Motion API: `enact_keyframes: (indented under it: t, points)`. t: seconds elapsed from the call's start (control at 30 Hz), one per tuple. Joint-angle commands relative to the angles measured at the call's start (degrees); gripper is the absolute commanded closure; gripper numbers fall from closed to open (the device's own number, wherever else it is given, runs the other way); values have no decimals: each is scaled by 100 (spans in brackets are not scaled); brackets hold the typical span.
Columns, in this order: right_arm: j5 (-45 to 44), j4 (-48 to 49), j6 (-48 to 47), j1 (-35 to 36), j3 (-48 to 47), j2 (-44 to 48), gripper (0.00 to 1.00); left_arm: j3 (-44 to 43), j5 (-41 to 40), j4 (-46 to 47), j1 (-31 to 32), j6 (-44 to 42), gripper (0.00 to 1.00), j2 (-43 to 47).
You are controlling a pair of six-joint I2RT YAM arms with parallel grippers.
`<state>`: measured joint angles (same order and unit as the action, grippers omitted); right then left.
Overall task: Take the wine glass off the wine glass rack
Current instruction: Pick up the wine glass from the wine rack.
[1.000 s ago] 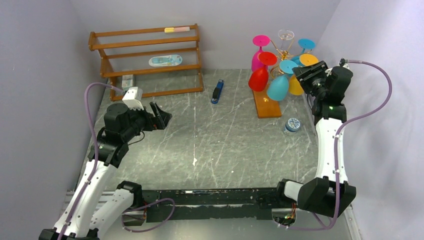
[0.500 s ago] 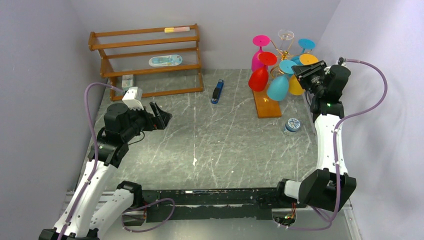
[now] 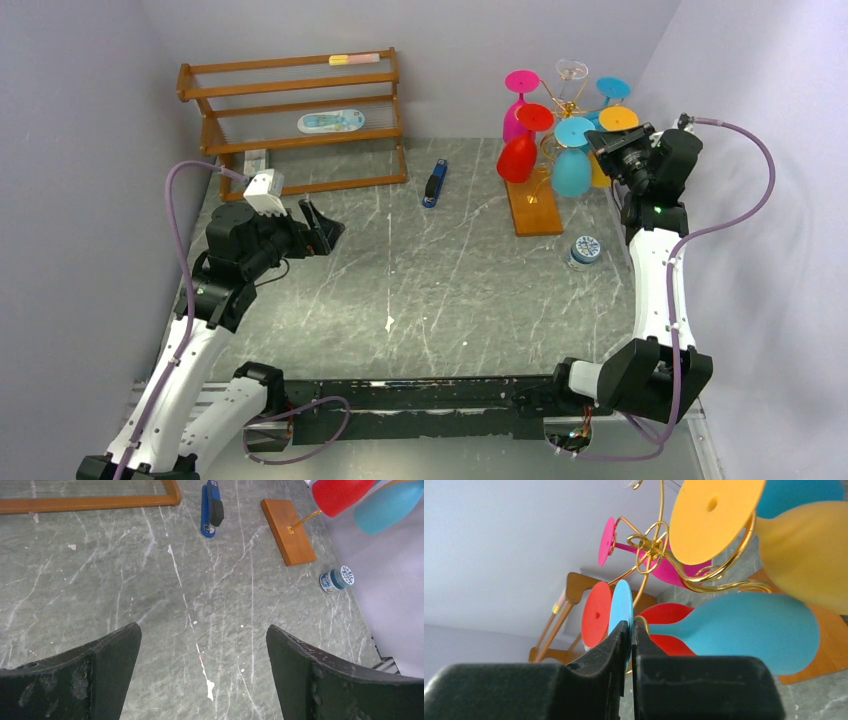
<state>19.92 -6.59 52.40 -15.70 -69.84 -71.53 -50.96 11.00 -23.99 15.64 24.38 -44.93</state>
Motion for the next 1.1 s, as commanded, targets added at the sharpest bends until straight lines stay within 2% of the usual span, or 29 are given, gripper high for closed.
enact_keyframes:
  t: [0.0, 0.3, 0.47, 0.7, 0.77, 0.83, 0.93, 1.07]
  points:
    - [178, 161, 228, -59, -11, -7, 92, -117, 166, -39, 17, 69, 0, 15]
    - [404, 59, 681, -60, -47, 213, 100, -177, 248, -49, 14, 160, 0, -86]
    - [438, -56, 770, -62, -72, 244, 100, -132, 428, -13, 17, 256, 0, -116]
    - [518, -177, 920, -60, 90, 371, 100, 551, 574, 294, 18, 556, 0, 51]
    - [770, -13, 1023, -53, 141, 370, 100, 585, 600, 275, 18, 657, 0, 113]
    - [971, 181, 1188, -31, 266, 407, 100, 518, 439, 283, 18, 545, 0, 245]
    - [758, -293, 835, -49, 29, 387, 100, 443, 112, 108, 17, 120, 0, 360]
    - [867, -12, 973, -48, 227, 441, 100, 556, 351, 78, 14, 94, 0, 274]
